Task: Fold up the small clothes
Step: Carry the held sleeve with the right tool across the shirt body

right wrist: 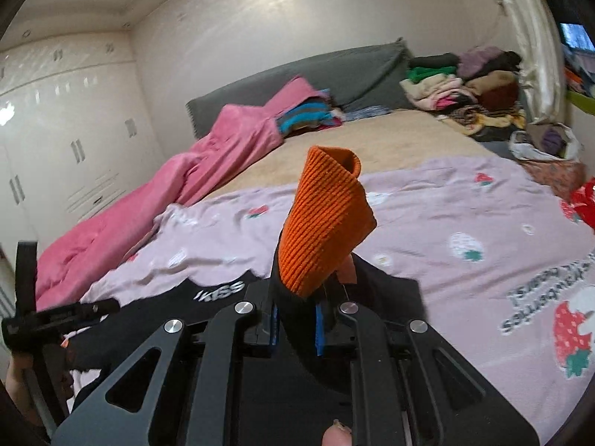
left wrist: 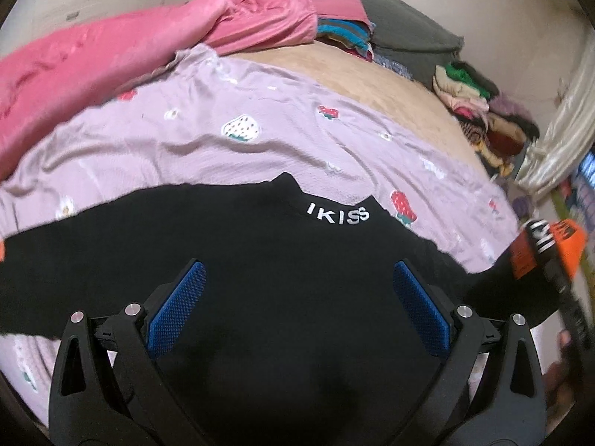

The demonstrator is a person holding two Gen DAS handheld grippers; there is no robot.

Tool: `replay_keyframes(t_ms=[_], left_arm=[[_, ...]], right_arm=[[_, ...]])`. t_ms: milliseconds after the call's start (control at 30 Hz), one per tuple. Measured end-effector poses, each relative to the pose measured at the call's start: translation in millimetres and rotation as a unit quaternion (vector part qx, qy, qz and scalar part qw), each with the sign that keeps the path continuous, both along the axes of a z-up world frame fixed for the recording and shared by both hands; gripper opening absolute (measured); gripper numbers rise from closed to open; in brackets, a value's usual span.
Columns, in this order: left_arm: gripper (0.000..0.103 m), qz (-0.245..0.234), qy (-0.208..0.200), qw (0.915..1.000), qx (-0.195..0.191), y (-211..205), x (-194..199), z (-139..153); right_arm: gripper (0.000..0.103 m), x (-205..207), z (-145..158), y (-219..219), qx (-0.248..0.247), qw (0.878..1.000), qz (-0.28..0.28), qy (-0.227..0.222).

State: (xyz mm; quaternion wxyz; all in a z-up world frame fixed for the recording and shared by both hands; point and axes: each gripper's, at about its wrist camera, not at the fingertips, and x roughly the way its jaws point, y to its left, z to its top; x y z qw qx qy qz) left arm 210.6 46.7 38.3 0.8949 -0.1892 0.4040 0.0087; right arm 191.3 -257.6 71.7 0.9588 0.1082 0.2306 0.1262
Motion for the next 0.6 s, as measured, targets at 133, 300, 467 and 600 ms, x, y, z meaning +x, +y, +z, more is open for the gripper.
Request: replay_keyframes(t_ms=[133, 300, 467, 600], left_arm=[[0.095, 0.005, 0.008, 0.9996, -0.027, 19, -1, -8], [0.095, -0.004, 0.010, 0.9983, -0.058, 32, -2, -15], [0.095, -0.009, 0.012, 0.9935, -0.113, 47, -2, -24], [0.095, -0.009, 0.019, 0.9914, -0.129, 55, -2, -33]], right_arm=[[0.013, 5, -8, 31, -0.010, 1.000, 0.022, 0.014], [0.013, 11, -19, 70, -0.021, 0.998, 0.050, 0.029], [0.013, 15, -34, 101, -0.034, 0.996, 0.072, 0.040], [0.013, 18, -44, 124, -0.040, 0.994, 0.091, 0.051]])
